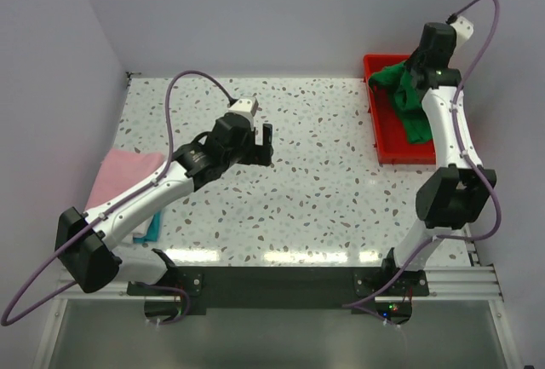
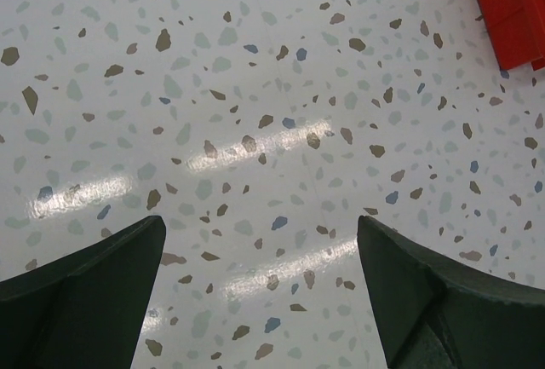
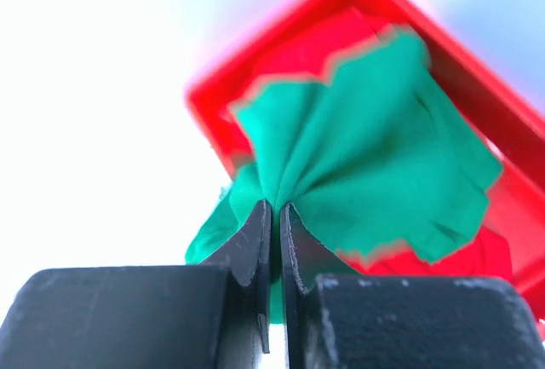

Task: Fold and stack the t-shirts
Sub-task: Grab the tshirt from the pile, then move the tshirt to the center of the board

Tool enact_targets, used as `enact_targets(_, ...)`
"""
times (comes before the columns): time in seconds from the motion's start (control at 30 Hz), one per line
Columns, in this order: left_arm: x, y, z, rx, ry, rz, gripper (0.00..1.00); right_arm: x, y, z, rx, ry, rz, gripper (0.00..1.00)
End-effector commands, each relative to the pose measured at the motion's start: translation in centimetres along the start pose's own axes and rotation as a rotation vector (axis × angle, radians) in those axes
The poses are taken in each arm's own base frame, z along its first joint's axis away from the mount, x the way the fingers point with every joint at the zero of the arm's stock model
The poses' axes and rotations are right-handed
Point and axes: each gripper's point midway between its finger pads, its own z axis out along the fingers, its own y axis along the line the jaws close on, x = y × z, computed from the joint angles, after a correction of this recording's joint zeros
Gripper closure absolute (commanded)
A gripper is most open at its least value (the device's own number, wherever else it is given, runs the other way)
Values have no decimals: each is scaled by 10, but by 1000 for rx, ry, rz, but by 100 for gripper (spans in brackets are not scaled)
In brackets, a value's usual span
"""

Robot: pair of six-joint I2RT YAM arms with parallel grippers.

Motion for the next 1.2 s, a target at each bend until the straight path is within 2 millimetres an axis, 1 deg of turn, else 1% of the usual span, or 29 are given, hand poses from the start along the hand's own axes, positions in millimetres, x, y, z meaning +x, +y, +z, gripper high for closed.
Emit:
enact_targets(0.0, -11, -4, -7, 38, -44, -9, 0, -65, 40, -59, -129, -175, -4, 100)
enact_targets(0.03, -12, -3, -8, 35, -49, -11, 0, -77, 52, -79, -167, -212, -36, 100)
enact_targets(0.07, -13, -4, -9, 36, -55, -16, 0, -86, 73, -102, -223, -245, -48, 100)
enact_targets(0.13, -16, -2, -12, 33, -69, -25, 0, -101, 93, -134, -297, -301, -67, 100)
enact_targets(0.17, -17, -2, -13, 31, -75, -35, 0, -111, 110, -167, -364, -341, -86, 100)
enact_targets(0.23, -21, -3, -17, 41, -95, -49, 0, -123, 125, -200, -432, -390, -112, 100)
enact_targets(0.27, -22, -3, -18, 44, -100, -56, 0, -130, 140, -233, -506, -422, -104, 100)
enact_targets(0.3, -22, -3, -20, 49, -106, -63, 0, -135, 146, -251, -545, -445, -110, 100)
enact_targets(0.33, -25, -3, -22, 53, -117, -69, 0, -145, 153, -272, -591, -485, -114, 100)
enact_targets(0.37, -25, -3, -23, 55, -119, -78, 0, -142, 165, -294, -659, -489, -110, 100)
enact_targets(0.43, -26, -2, -26, 55, -132, -92, 0, -149, 172, -325, -758, -505, -85, 100)
enact_targets(0.47, -27, -1, -27, 57, -137, -103, 0, -150, 182, -349, -846, -502, -67, 100)
enact_targets(0.53, -27, 3, -29, 45, -147, -122, 0, -154, 189, -376, -925, -509, -45, 100)
enact_targets(0.57, -29, 5, -31, 40, -155, -139, 0, -148, 198, -391, -972, -496, -43, 100)
enact_targets(0.6, -29, 8, -34, 33, -165, -147, 0, -141, 207, -393, -992, -478, -48, 100)
enact_targets(0.63, -30, 11, -35, 24, -171, -163, 0, -143, 209, -399, -1012, -463, -30, 100)
enact_targets(0.7, -31, 16, -38, 9, -185, -182, 0, -134, 217, -397, -1024, -424, -21, 100)
enact_targets(0.73, -31, 20, -38, 0, -188, -190, 0, -122, 222, -388, -1013, -391, -24, 100)
enact_targets(0.8, -29, 25, -39, -13, -192, -211, 0, -107, 226, -374, -984, -352, -30, 100)
enact_targets(0.83, -29, 28, -38, -20, -191, -217, 0, -88, 230, -361, -963, -306, -34, 100)
enact_targets(0.9, -25, 32, -36, -34, -182, -226, 0, -69, 230, -336, -900, -261, -53, 100)
enact_targets(0.93, -23, 34, -35, -41, -177, -229, 0, -40, 230, -315, -862, -179, -70, 100)
enact_targets(0.97, -22, 35, -35, -45, -174, -230, 0, -32, 220, -290, -810, -145, -61, 100)
enact_targets(1.0, -16, 38, -32, -60, -162, -230, 0, -18, 214, -273, -791, -95, -50, 100)
enact_targets(1.03, -13, 40, -30, -67, -158, -235, 0, 26, 207, -244, -778, 36, -36, 98)
enact_targets(1.07, -10, 41, -29, -68, -154, -244, 0, 32, 186, -211, -713, 68, -15, 92)
enact_targets(1.1, -1, 43, -23, -81, -134, -243, 0, 50, 172, -188, -665, 115, -10, 76)
enact_targets(1.13, 3, 45, -20, -87, -124, -253, 0, 89, 154, -163, -610, 213, -15, 63)
enact_targets(1.17, 11, 47, -14, -101, -98, -254, 0, 105, 130, -128, -532, 269, -7, 56)
